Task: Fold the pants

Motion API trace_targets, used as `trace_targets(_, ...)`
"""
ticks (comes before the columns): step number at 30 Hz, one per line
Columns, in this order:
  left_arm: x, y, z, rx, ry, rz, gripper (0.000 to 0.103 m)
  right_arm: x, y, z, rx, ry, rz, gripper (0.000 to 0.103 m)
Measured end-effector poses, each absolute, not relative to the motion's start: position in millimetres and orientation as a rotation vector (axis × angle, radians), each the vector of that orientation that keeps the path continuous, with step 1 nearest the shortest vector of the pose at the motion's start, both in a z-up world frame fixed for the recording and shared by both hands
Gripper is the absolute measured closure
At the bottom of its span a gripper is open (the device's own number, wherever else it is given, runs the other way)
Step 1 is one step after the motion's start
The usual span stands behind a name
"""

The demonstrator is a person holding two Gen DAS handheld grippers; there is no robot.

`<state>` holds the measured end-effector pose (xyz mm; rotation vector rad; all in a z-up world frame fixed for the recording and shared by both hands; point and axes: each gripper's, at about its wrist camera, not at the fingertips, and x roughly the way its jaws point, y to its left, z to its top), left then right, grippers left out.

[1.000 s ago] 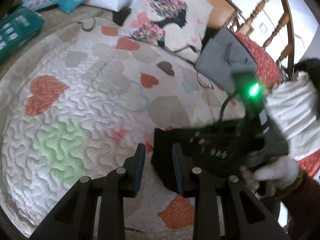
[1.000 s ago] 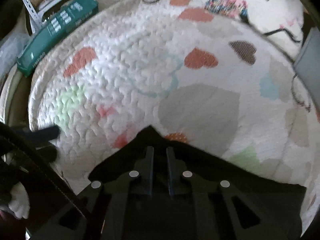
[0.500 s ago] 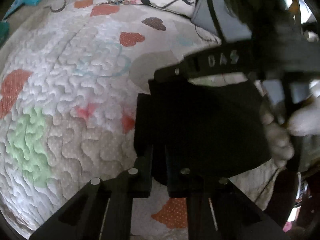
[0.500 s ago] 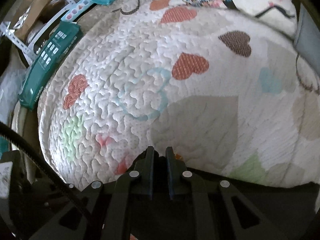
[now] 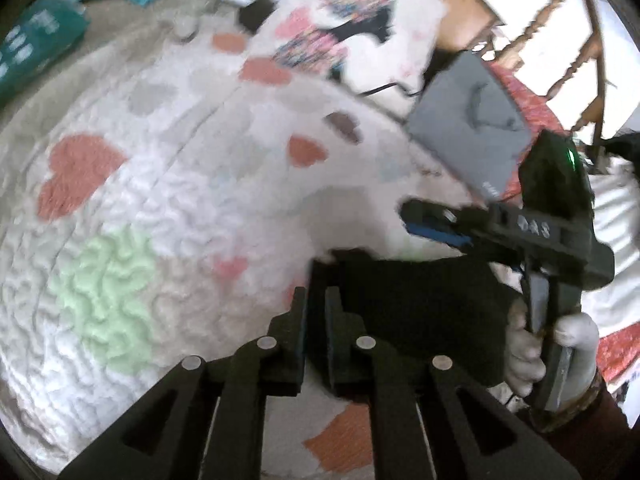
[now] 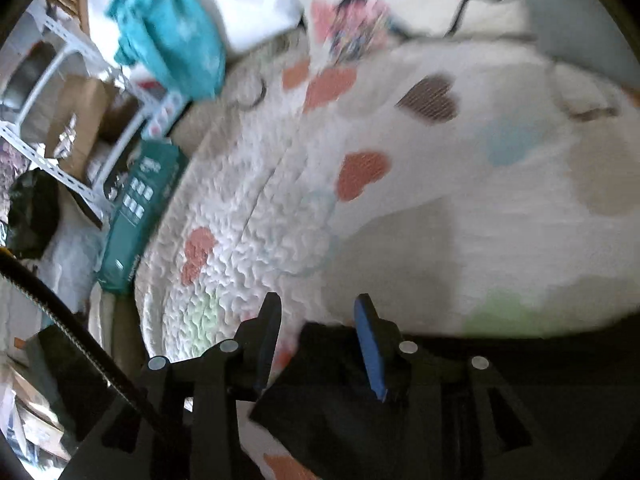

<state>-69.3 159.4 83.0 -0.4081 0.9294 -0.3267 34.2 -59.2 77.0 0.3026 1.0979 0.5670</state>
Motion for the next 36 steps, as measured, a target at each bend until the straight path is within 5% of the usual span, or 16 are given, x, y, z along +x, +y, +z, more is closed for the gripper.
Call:
trace_targets(4,-65,120,91,-0.335,0.896,-0.408,0.069,-1,-146,90,0.214,1.052,0.418,0.062)
trace_targets(13,-45,27,82,-0.19,0.971,-0.477,0.067,-75,-388,81,0.132,1.058,-0.116,0.052)
trace_targets(20,-38,-10,48,-0.025,1.065,-0.42,0.067,-55,-396,61,0.037,1.054,-0.047,0.04)
trace_targets(21,-38,-11,44,-0.008,1.074,-0.409,0.067,-50,-392,54,0.008,1.068,-0.043,0.051)
trace_targets(22,-38,-11,42,0.0,1.078,-0.402,0.067,-46,-387,48,-0.013,1.094,-0.038,0.087)
trace_targets(27,-38,-11,36,0.008,1.092,-0.397,0.067,-40,-400,52,0.019,1.075,-0.111,0.092)
trace_targets(28,-38,-11,36,0.013,1.093,-0.397,0.067,-39,-405,52,0.031,1.07,-0.135,0.103)
trace_targets(35,-38,-13,36,0.031,1.095,-0.405,0.067,-40,-473,47,0.171,1.078,-0.349,0.103)
trace_targets(36,-37,-12,36,0.026,1.097,-0.407,0.067,-46,-481,53,0.221,1.061,-0.341,0.096)
